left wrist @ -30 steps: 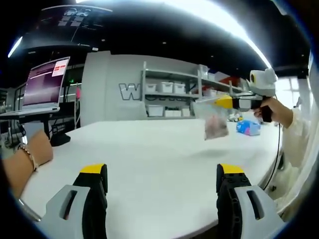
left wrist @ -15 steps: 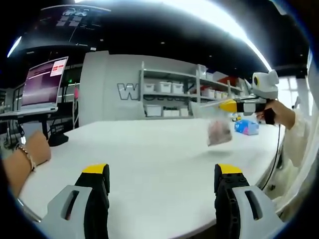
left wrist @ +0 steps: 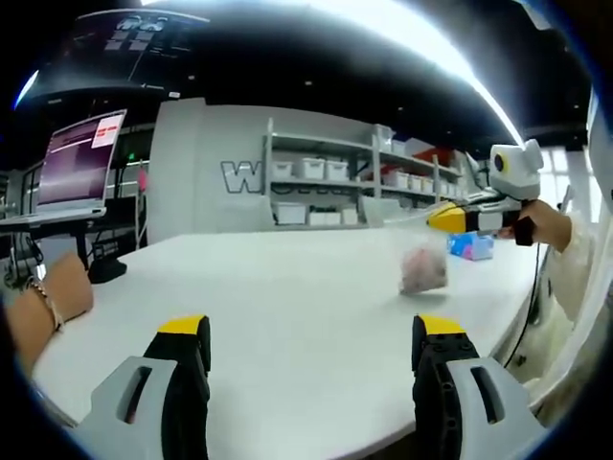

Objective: Open the resealable bag by pulling the two sides of the seal apart until the entire bag opening is separated and visibly accessible.

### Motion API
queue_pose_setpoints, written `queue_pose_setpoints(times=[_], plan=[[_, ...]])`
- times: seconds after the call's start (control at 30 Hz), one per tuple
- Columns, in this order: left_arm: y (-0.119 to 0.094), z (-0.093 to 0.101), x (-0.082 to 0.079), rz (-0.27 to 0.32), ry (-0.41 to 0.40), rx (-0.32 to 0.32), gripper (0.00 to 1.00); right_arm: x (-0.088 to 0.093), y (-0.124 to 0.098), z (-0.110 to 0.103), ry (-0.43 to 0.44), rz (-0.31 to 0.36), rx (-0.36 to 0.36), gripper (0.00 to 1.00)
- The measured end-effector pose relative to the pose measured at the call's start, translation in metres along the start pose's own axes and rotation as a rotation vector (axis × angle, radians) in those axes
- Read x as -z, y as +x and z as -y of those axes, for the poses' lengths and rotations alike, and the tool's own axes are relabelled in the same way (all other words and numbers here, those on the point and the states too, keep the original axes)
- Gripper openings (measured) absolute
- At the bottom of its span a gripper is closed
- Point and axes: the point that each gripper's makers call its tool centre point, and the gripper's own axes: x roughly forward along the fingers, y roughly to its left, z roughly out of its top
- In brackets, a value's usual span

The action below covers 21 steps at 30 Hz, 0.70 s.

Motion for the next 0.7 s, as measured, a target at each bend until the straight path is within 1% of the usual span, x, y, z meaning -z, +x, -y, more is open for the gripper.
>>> queue_pose_setpoints(times=[0.2, 0.27, 0.3, 0.43, 0.57, 0.7], plan=[[0.0, 0.002, -0.001, 0.004, -0.004, 0.008, 0.86, 0.003, 0.001, -0.016, 0.007, -0.008, -0.039, 0.0], [0.0, 0.007, -0.006, 0.033, -0.04, 0.034, 0.86, 0.005, 0.001, -0.024, -0.002, -0.017, -0.056, 0.0], [0.0, 0.008, -0.007, 0.038, -0.043, 0.039, 0.86, 0.006, 0.001, -0.028, -0.005, -0.017, -0.064, 0.0], [0.001, 0.011, -0.004, 0.026, -0.032, 0.047, 0.86, 0.008, 0.002, -0.042, -0.016, -0.022, -0.096, 0.0], [0.001, 0.014, -0.003, 0.021, -0.023, 0.06, 0.85, 0.01, 0.002, -0.049, -0.016, -0.027, -0.118, 0.0], [0.001, 0.015, -0.003, 0.024, -0.035, 0.064, 0.85, 0.017, 0.003, -0.056, 0.0, -0.035, -0.134, 0.0]])
